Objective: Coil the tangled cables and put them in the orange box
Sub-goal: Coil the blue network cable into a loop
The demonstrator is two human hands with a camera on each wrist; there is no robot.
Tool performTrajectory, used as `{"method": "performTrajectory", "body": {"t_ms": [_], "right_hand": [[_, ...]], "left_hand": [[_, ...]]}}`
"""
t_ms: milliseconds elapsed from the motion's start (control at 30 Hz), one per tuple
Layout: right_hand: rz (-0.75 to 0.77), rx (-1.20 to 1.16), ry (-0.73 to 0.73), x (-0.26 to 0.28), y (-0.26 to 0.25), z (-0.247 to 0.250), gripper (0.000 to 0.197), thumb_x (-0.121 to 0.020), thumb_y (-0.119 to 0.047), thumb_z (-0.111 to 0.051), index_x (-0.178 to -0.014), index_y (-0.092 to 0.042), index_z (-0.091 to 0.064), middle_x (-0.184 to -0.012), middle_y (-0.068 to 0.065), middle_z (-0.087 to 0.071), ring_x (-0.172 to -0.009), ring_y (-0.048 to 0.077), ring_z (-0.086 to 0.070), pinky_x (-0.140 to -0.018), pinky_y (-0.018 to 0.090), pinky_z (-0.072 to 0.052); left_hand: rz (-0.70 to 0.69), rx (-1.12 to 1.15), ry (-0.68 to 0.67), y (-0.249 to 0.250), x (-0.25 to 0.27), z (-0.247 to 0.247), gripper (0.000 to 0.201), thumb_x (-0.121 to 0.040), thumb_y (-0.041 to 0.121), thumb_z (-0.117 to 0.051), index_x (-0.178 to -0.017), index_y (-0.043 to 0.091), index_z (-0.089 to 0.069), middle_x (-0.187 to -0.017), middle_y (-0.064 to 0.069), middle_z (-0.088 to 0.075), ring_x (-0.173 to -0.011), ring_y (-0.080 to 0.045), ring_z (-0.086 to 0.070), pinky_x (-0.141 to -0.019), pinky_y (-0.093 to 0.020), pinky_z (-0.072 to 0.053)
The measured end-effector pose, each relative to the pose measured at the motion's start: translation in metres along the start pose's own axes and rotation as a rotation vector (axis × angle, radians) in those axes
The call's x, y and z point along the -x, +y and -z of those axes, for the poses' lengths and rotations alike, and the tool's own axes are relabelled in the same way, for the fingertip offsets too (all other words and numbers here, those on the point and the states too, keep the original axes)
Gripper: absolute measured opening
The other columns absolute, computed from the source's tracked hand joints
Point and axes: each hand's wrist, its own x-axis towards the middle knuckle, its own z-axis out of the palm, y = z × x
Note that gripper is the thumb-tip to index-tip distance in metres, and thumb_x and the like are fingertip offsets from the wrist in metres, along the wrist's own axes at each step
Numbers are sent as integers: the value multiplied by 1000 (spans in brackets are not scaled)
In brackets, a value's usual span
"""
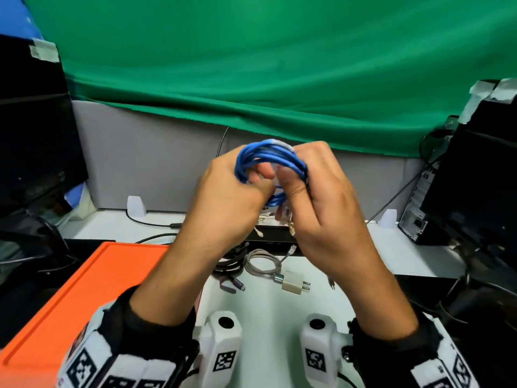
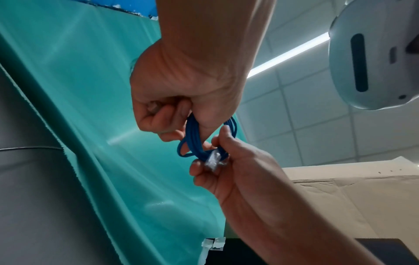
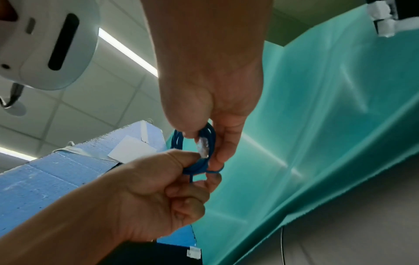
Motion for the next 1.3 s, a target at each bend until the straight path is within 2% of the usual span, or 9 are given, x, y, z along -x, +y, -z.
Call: {"method": "performTrajectory", "body": {"t_ms": [200,300,433,633,733,867,1033,1167,1300], "right_hand": [[-301,-423,5,0,0,-4,23,-108,-28,-44,-89,-22,-54,-66,0,-60,-47,27,-61,-49,33,-47],[-384,-552,38,-4,0,-1,26,-109,-24,-42,-88,-13,-52,-67,5,-54,-41,27,-56,-42,33,-45],[-432,-648,54,-6,0,9,31,-108,-24,-43,-81,-11,-49,-71,4,-52,-39,24,-54,-38,29,-43],[-490,-657,-92,-5,-4,24,33,-107,-31,-43,-85,-7,-53,-69,13,-59,-41,27,-56,-40,30,-43],[-445,-596,-33,-5,-3,25,32,-108,-27,-42,-84,-7,-49,-64,6,-56,-40,26,-57,-39,30,-44],[-441,-549,41,-6,5,18,32,-109,-26,-42,-82,-10,-48,-68,11,-56,-44,27,-62,-43,31,-48],[-635,-492,-78,-6,23,12,25,-106,-33,-47,-94,-13,-56,-85,6,-61,-78,36,-73,-74,44,-63],[-689,-615,-181,-7,32,19,10,-101,-18,-59,-104,-10,-57,-103,18,-65,-107,41,-68,-94,44,-59],[-680,-804,-224,-6,35,22,28,-96,-6,-63,-123,-3,-55,-105,22,-73,-94,34,-75,-77,28,-59]], "left_hand": [[94,372,-315,1,-4,10,17,-90,-5,-64,-92,9,-55,-55,7,-57,-43,-13,-42,-43,-18,-29],[83,512,-453,-2,-7,21,16,-88,7,-69,-97,15,-58,-71,4,-66,-43,-10,-31,-44,-22,-24],[15,498,-561,-5,-8,29,17,-87,11,-67,-102,12,-60,-87,0,-71,-60,-19,-45,-46,-23,-27],[-104,359,-627,1,-2,32,13,-91,11,-66,-94,8,-54,-58,16,-56,-45,3,-42,-45,-11,-32],[-157,288,-574,5,1,22,9,-94,13,-59,-90,7,-53,-59,18,-58,-47,4,-52,-50,-3,-38],[-60,321,-515,0,-1,11,32,-96,27,-64,-104,-3,-56,-73,-8,-60,-53,-7,-43,-49,-17,-34],[58,320,-406,-14,-10,13,15,-88,32,-70,-86,18,-65,-68,7,-63,-64,-13,-54,-66,-27,-45],[81,258,-334,-23,-16,11,25,-83,39,-68,-98,19,-72,-89,-2,-74,-91,-15,-70,-94,-38,-54],[117,351,-247,-26,-19,8,19,-91,17,-67,-103,2,-69,-80,-6,-74,-75,-18,-72,-82,-33,-62]]}}
